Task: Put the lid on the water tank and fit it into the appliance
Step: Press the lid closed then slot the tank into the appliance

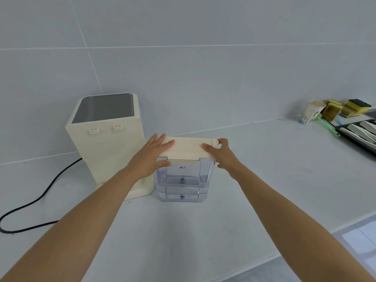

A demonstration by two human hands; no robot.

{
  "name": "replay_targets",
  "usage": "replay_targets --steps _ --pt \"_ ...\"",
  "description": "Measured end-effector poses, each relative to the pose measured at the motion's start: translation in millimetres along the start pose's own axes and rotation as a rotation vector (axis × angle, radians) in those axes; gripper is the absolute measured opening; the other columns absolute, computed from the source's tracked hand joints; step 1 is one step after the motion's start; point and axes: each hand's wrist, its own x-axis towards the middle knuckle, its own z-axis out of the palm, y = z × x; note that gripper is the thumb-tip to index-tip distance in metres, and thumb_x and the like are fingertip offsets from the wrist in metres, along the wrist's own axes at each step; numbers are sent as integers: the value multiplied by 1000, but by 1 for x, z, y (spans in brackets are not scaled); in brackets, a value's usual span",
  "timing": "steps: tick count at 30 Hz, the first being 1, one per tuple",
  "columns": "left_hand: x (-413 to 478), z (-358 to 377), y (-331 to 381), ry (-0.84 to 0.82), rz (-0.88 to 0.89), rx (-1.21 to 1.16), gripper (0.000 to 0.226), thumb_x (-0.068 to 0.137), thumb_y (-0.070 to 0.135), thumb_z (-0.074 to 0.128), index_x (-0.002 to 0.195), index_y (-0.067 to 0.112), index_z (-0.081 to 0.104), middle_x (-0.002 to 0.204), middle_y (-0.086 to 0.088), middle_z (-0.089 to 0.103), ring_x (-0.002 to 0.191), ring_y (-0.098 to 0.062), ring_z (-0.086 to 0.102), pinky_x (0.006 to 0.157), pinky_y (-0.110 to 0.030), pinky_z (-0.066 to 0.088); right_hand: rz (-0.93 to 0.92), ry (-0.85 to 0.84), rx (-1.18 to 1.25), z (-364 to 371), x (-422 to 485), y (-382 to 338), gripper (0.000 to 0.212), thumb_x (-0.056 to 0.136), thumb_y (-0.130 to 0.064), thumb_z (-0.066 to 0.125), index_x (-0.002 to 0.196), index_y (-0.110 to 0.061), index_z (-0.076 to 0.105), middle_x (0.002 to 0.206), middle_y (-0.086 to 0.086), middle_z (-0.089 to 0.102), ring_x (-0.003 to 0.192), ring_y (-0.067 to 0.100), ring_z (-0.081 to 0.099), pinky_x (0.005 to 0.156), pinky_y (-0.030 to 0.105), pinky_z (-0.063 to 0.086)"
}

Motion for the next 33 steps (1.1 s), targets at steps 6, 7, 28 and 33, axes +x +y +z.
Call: replay_targets --steps 6,7,28,33 --pt "-2 5 -6 119 -103 -206 97 73 30 70 144 21 4 157 -1 2 142 -17 8 113 -33 17 44 -143 136 -4 -4 13 52 82 -54 48 123 -32 25 120 -2 41 108 19 45 93 36 37" --pt "-2 5 -8 126 -136 -252 104 70 29 74 143 19 1 156 -1 5 141 -18 13 109 -31 20 51 -184 153 -7 -5 16 57 82 -54 48 128 -33 22 121 -3 40 113 20 41 99 41 33" --pt "9 27 -32 -59 -421 -643 86 55 14 85 127 20 38 107 7 48 104 -12 46 85 -21 39 -110 -92 -273 14 8 55 90 60 -21 82 131 -13 27 119 2 44 111 21 45 82 27 38" --pt "8 27 -34 -74 -366 -635 87 59 18 82 131 19 34 113 8 47 107 -10 45 87 -21 35 -121 -124 -295 11 9 51 96 61 -18 81 136 -15 23 128 6 45 114 21 45 88 29 38"
